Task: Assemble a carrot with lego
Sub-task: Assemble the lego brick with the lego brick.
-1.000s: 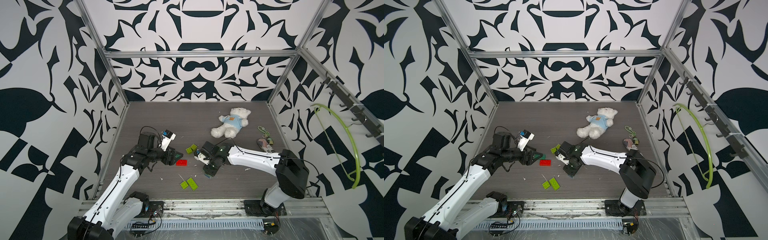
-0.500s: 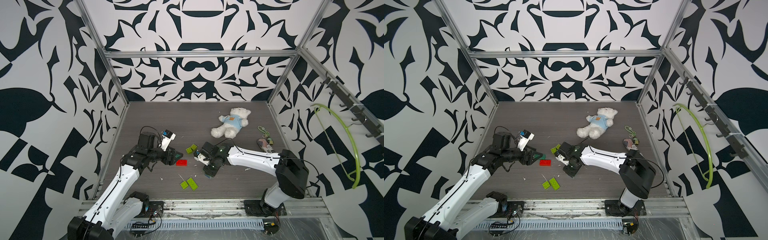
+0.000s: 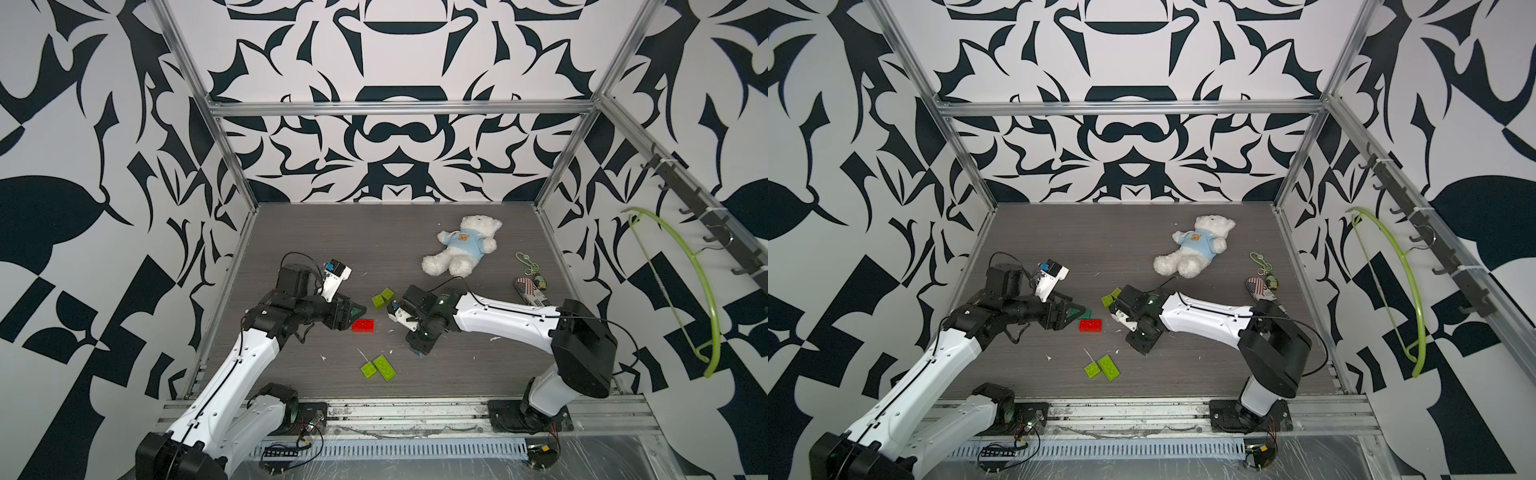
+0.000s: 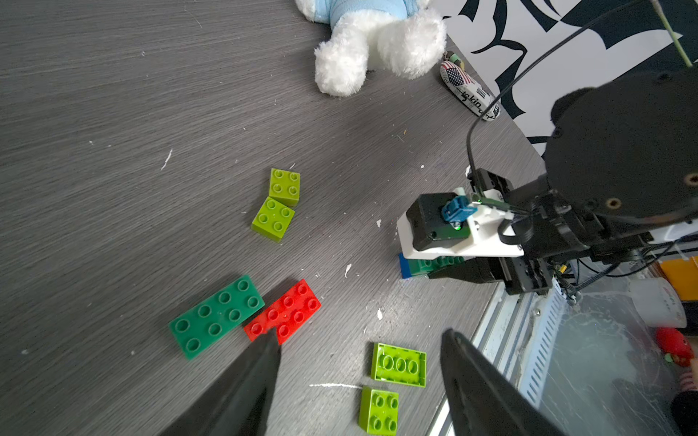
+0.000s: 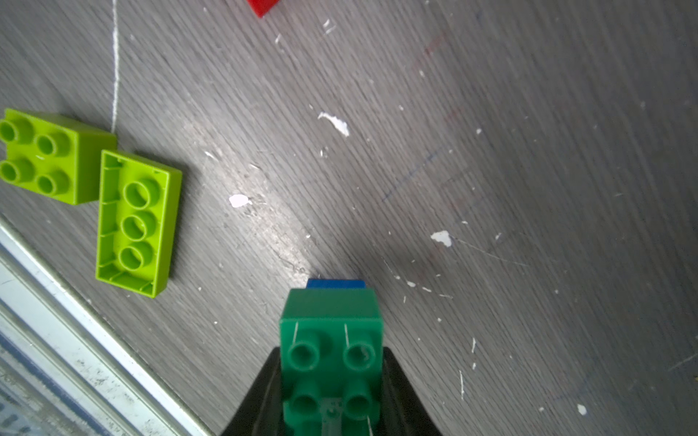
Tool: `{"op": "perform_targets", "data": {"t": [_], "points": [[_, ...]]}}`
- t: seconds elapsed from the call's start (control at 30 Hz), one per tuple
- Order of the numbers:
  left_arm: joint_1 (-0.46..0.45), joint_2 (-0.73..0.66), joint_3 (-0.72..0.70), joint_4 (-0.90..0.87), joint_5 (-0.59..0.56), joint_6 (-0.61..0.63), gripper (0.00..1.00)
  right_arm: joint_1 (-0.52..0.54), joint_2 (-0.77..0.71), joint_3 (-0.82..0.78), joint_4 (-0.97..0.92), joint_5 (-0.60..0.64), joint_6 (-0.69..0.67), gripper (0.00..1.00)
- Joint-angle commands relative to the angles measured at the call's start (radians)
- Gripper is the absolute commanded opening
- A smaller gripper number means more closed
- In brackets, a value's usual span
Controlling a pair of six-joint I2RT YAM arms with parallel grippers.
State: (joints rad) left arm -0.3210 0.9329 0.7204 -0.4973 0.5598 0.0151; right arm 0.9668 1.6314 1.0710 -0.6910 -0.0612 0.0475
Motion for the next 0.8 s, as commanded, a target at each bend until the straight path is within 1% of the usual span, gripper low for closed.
{"op": "perform_targets", "data": {"t": [0.0,0.2,0.4,0.5,0.67,0.77], "points": [[-0.004,0.007,0.012,0.007,-0.003,-0.004,0.74,0.018,0.013,0.008,-0.04,0.023,0.023,0.3],[-0.004,0.01,0.013,0.008,-0.002,-0.008,0.74,0.032,0.028,0.004,-0.037,0.046,0.079,0.3],[-0.004,0.012,0.016,0.009,-0.001,-0.01,0.74,0.032,0.001,-0.056,0.005,0.052,0.079,0.29],[-0.004,0.014,0.018,0.008,0.001,-0.015,0.74,0.031,-0.008,-0.075,0.027,0.023,0.068,0.29],[-0.004,0.011,0.016,0.011,0.002,-0.017,0.74,0.03,0.033,-0.043,-0.022,0.022,0.045,0.28],[-0.004,0.009,0.016,0.012,0.002,-0.017,0.74,0.024,0.062,0.006,-0.079,0.033,0.059,0.28]]}}
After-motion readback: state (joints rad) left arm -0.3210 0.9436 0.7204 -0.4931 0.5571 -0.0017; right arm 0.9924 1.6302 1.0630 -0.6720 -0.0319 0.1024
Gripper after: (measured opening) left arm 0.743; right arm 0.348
